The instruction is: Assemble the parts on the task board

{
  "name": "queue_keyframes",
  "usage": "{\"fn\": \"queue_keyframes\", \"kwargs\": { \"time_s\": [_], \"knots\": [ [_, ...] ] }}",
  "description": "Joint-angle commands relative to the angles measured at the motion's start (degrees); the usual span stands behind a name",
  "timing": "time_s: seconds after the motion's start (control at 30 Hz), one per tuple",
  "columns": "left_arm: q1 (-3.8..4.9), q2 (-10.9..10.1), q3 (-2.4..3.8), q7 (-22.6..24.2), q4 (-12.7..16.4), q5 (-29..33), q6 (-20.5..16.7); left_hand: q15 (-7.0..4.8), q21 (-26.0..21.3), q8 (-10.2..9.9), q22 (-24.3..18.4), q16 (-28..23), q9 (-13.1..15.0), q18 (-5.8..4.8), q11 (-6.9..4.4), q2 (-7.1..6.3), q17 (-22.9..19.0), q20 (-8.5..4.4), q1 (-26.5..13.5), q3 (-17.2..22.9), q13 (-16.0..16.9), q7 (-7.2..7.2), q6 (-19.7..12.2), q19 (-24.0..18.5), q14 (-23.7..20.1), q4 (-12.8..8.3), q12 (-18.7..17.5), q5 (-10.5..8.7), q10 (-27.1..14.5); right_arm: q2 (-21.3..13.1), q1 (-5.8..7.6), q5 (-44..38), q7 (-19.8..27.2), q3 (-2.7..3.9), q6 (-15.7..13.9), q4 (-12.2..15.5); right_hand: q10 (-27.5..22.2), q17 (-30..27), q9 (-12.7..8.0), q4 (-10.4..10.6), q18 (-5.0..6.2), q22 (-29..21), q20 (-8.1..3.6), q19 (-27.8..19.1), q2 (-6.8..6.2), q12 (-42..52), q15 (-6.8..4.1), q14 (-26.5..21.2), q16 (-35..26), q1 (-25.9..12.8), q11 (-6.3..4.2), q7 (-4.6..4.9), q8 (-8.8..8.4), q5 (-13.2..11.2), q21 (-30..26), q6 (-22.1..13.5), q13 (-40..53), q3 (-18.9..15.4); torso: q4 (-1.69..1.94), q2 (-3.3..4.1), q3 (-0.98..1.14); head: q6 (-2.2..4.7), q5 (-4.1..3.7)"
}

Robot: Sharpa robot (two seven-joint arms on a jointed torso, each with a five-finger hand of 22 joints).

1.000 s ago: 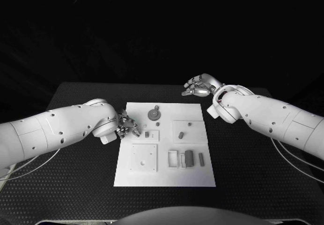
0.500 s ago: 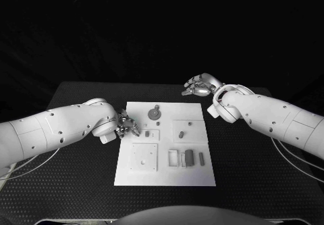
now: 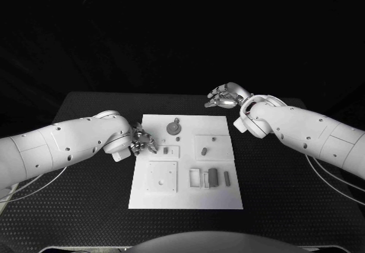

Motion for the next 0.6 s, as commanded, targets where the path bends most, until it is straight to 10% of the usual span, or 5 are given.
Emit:
{"fn": "queue_keyframes", "kwargs": {
  "time_s": [0.03,0.6],
  "knots": [
    [-0.37,0.11,-0.22,-0.31,0.0,0.1,0.62,-0.21,0.3,-0.54,1.16,0.28,-0.45,-0.45,0.3,1.49,-0.08,-0.24,2.27,-0.15,-0.08,0.12,-0.71,-0.05,-0.45,0.15,0.23,0.16,-0.4,0.03,-0.02,-0.1,0.18,0.02,0.62,0.01,0.46,-0.08,-0.08,0.18,-0.92,0.08,0.04,-0.2,0.1,-0.23,0.24,0.0,-0.36,-0.01,-0.12,2.65,0.37,-0.05,-0.19,-0.3,-0.07,-0.17,-0.01,0.01,0.0,0.04,-0.03],
    [-0.37,0.3,-0.22,-0.21,-0.06,0.44,0.38,-0.21,0.3,-0.81,1.12,0.34,-0.81,-0.47,0.46,0.18,-0.18,-0.2,1.29,-0.71,-0.15,0.28,-0.82,-0.03,-0.54,0.57,0.25,0.16,-0.46,0.08,-0.04,-0.1,0.19,0.02,0.63,-0.01,0.5,-0.11,-0.1,0.18,-0.93,0.13,0.04,-0.2,0.1,-0.32,0.26,-0.02,-0.39,-0.02,-0.11,2.67,0.38,-0.05,-0.23,-0.32,-0.07,-0.18,-0.01,0.02,0.0,0.06,-0.04]
  ]
}}
